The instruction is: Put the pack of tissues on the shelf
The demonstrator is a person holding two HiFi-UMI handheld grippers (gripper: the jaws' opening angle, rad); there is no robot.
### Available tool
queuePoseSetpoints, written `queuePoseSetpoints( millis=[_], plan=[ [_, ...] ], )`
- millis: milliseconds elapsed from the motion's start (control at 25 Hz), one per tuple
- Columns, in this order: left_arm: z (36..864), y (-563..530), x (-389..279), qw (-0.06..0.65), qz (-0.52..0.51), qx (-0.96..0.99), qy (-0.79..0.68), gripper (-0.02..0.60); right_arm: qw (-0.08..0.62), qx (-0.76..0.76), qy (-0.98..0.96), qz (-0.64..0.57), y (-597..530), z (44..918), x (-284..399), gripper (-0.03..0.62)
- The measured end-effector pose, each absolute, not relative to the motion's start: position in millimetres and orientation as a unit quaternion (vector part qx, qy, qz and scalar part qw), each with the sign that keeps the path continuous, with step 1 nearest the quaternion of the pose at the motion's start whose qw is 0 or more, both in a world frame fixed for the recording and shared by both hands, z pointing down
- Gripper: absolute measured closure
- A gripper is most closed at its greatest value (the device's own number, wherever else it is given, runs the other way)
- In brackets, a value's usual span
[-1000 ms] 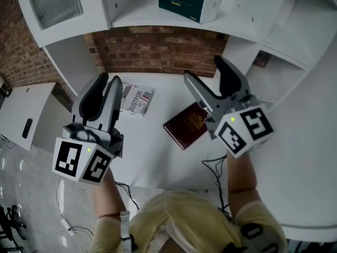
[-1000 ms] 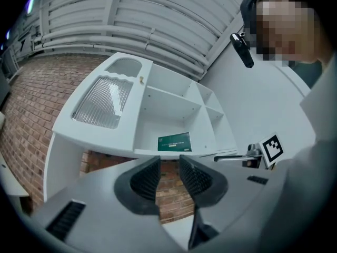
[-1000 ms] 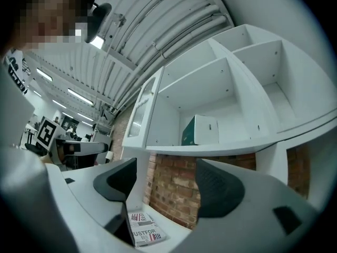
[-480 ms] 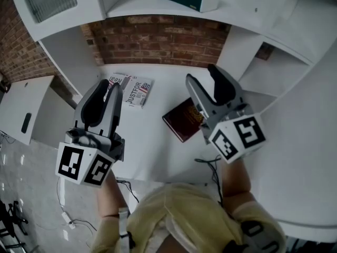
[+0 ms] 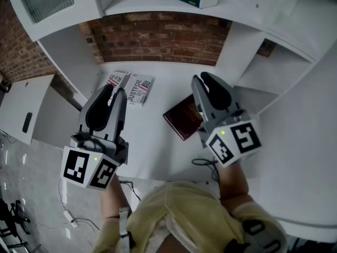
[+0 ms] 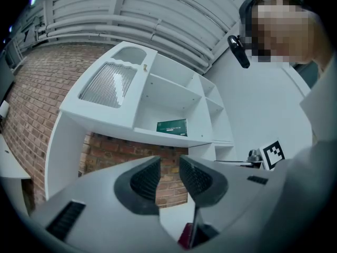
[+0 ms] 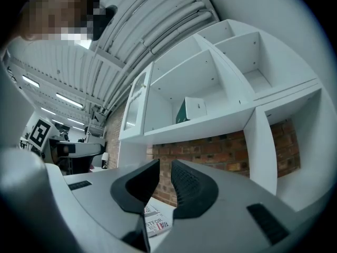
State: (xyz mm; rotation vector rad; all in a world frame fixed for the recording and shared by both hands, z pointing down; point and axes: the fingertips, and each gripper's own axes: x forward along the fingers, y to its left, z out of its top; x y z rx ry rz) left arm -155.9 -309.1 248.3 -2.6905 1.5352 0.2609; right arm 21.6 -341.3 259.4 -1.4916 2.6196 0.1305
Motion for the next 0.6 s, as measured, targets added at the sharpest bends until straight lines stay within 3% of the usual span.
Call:
queuePoseSetpoints(
  millis=[200,600],
  plan=[
    [253.0,-310.5,-153.1,0.011,0.081,-0.867,0.491,0.466,0.077,-0.507,0.857,0.055,-338.3,255.4,26.0,0.589],
    [252.9,-312.2,-149.7,0.011,0.079,-0.868,0.49,0.466,0.082,-0.499,0.861,0.051,-335.5,255.6,26.7,0.592]
  ],
)
